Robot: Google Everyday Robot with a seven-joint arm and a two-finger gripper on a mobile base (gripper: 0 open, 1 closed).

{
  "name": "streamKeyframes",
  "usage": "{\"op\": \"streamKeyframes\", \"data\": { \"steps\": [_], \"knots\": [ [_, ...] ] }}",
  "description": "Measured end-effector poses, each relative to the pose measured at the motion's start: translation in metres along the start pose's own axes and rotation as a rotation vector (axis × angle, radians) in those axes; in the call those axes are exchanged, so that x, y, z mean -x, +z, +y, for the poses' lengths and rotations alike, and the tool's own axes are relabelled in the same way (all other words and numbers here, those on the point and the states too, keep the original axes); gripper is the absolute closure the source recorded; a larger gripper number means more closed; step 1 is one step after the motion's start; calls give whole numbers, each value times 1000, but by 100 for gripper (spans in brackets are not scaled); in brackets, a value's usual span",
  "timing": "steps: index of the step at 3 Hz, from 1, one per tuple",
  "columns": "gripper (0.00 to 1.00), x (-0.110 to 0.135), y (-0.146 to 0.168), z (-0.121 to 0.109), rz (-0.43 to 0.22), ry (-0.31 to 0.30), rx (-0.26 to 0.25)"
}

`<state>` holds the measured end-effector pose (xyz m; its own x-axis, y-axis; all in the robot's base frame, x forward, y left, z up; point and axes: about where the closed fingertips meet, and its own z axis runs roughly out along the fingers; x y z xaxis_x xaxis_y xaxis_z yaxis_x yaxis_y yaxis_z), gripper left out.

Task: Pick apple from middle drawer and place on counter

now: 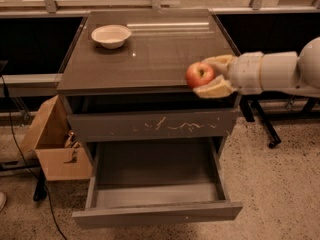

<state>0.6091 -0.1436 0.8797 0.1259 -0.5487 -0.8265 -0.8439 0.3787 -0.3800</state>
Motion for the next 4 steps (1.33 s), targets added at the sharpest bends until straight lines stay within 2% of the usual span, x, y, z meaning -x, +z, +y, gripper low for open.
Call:
{"op": "streamKeyframes", "data": {
  "steps": [1,2,3,4],
  "knots": [
    [100,30,3,-63,-25,58,-74],
    [100,30,3,-62,-24,58,-74],
    [100,13,10,-88,53,130,-140],
    [100,-12,20,-120,163,214,-195]
  ]
}}
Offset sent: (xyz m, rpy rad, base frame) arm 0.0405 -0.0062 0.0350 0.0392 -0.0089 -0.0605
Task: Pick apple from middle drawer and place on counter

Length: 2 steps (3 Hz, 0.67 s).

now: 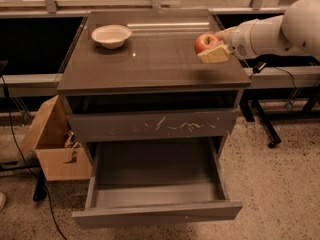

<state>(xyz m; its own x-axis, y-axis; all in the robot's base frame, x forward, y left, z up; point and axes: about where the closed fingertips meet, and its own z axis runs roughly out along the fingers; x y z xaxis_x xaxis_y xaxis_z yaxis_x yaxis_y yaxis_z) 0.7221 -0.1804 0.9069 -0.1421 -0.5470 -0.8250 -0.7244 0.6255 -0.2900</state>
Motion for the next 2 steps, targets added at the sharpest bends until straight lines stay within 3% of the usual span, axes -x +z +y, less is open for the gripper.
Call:
{"op": "streamKeyframes", "data": {
  "steps": [1,2],
  "knots": [
    [100,-24,22,-25,110,80,-27],
    [81,-45,43,-43,174,128,-32]
  ]
}}
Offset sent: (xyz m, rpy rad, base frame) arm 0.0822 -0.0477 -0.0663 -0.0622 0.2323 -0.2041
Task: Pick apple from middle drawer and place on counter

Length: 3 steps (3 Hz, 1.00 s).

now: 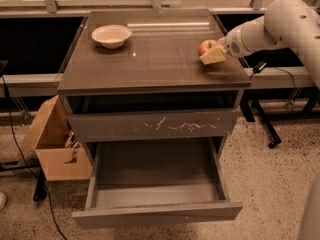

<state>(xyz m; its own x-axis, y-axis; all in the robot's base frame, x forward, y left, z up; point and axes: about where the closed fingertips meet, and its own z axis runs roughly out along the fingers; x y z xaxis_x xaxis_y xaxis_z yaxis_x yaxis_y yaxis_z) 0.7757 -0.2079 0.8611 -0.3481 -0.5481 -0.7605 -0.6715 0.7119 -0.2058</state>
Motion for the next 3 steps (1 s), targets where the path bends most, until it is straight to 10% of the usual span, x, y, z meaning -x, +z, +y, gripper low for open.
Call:
{"op": "streamKeyframes", "data": {
  "steps": [3],
  "knots": [
    [5,-20,26,-23,44,59,-12]
  ]
}}
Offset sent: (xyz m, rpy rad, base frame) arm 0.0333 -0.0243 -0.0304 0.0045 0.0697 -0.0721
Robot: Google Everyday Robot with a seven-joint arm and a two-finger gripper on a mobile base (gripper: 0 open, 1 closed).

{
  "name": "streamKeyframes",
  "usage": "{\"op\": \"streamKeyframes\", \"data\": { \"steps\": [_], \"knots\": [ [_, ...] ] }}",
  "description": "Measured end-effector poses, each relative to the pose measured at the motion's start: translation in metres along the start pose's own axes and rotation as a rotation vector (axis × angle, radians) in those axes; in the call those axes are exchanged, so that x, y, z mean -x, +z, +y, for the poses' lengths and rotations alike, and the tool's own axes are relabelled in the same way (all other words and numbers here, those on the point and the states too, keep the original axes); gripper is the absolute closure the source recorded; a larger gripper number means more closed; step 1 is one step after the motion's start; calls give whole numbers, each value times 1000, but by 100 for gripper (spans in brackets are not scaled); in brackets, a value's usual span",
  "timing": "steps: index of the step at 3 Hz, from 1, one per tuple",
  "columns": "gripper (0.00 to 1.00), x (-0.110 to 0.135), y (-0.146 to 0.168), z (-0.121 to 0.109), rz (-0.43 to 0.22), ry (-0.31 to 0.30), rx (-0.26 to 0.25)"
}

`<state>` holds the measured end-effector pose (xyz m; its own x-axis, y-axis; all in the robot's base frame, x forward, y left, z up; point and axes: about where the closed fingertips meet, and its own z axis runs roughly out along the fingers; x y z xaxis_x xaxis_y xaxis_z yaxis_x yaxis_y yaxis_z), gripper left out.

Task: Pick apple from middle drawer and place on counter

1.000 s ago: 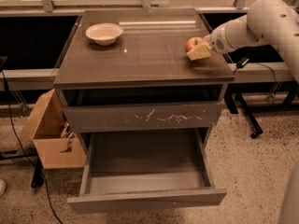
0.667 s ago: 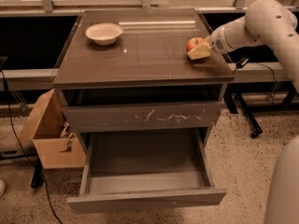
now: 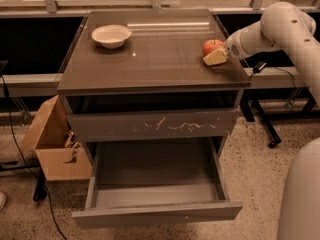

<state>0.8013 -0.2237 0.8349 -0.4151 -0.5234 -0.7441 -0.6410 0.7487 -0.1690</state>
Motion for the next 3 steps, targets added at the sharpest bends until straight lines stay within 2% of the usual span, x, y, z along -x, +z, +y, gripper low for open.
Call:
{"op": "streamKeyframes", "data": {
  "steps": [1,2,3],
  "knots": [
    [0,8,-12,-4,-26,-14,-32],
    [0,25,-51,-10,-64,-77,-133],
    [0,43,-101,-3,-118,-134,-233]
  ]
}}
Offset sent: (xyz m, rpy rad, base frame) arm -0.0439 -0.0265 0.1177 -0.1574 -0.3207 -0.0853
